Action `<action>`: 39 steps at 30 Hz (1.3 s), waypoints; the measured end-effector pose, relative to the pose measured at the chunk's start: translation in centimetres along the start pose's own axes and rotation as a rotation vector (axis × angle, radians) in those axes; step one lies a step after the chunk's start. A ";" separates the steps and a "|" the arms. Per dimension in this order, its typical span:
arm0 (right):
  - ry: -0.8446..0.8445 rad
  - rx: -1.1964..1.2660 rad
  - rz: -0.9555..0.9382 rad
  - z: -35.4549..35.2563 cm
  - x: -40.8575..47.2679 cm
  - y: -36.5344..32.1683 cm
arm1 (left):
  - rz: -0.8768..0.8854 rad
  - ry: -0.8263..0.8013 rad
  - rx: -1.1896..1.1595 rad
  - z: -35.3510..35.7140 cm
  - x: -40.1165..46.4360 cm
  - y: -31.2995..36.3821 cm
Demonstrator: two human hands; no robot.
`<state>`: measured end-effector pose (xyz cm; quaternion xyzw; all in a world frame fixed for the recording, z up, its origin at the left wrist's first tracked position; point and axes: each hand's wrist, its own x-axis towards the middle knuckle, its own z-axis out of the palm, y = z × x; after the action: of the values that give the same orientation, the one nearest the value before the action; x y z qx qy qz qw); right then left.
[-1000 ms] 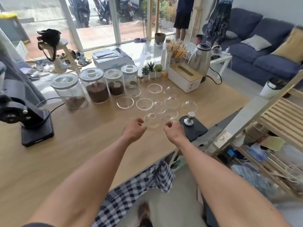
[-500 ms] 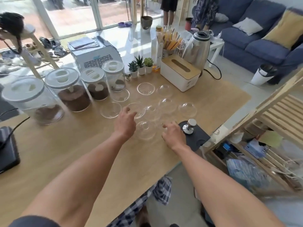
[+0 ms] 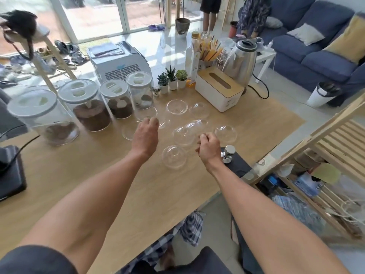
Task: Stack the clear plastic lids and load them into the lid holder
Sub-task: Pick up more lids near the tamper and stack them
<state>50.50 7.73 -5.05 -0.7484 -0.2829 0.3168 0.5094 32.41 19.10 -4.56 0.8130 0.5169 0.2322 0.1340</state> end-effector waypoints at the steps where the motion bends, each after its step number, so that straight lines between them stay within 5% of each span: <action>1: -0.034 0.107 0.078 0.2 0.0 0.1 | -0.025 0.034 -0.065 -0.5 0.2 0.3; 8: -0.230 0.194 0.333 1.7 -1.4 2.4 | -0.269 0.090 -0.416 -2.0 0.0 1.8; 15: -0.208 -0.178 0.280 1.9 -2.0 2.6 | -0.438 -0.031 -0.714 -2.0 -1.5 1.0; 20: -0.127 -0.184 0.287 2.1 -2.1 2.7 | -0.591 -0.140 -0.930 -1.3 -2.0 0.8; 31: 0.105 -0.159 0.207 1.3 5.6 4.9 | -0.671 -0.480 -0.886 1.5 -4.4 0.5; 39: 0.104 -0.204 0.170 0.7 9.1 3.8 | -0.768 -0.543 -0.823 2.6 -4.5 0.7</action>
<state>56.15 13.71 -10.51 -0.8330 -0.2224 0.2892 0.4159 32.68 14.76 -7.54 0.4811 0.5880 0.1325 0.6366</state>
